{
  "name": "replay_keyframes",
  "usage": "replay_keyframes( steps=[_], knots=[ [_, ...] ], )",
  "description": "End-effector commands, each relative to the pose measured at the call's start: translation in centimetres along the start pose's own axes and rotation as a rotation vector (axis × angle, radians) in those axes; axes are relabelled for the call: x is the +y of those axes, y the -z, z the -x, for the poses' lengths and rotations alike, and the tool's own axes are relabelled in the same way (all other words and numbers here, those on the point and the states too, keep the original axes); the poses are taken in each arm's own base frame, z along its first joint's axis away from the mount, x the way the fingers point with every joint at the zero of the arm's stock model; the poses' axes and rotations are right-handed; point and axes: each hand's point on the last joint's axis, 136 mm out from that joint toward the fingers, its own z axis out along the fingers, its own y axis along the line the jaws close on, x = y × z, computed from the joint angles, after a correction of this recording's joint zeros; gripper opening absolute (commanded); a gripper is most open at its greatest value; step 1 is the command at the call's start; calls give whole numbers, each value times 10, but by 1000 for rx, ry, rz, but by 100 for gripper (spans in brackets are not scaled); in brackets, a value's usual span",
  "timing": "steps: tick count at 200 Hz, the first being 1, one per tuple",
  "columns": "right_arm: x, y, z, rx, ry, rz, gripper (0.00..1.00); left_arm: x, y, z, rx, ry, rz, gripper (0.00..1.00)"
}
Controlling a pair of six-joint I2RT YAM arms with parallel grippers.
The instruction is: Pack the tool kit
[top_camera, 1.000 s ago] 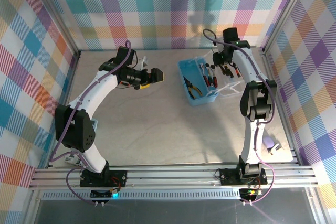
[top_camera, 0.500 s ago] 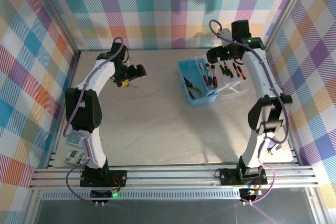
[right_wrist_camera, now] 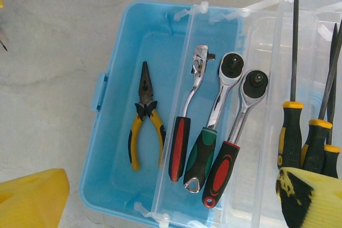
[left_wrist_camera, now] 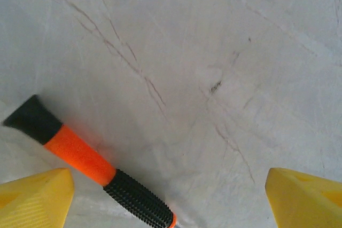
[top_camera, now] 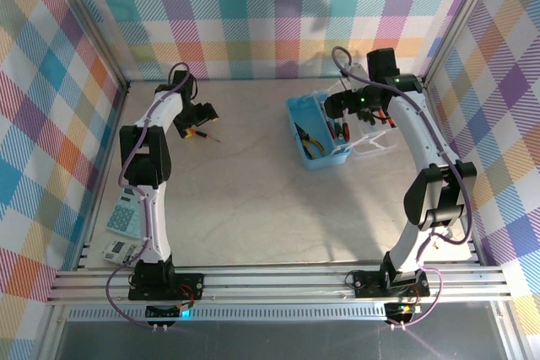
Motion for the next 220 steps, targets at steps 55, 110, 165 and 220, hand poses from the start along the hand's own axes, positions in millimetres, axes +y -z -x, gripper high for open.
replay_keyframes(
  steps=[55, 110, 165, 220],
  knots=[
    [7, 5, 6, -23, -1, 40, 99, 31, -24, -19, 98, -29, 138, 57],
    [8, 5, 7, -22, -4, 44, 99, 37, -28, -40, 156, -84, 155, 30],
    [9, 9, 3, -15, -4, 45, 99, 33, -25, -55, 180, -106, 115, 2],
    [27, 17, 2, -31, -25, 135, 99, -2, 19, -70, 182, -159, -44, 0]
  ],
)
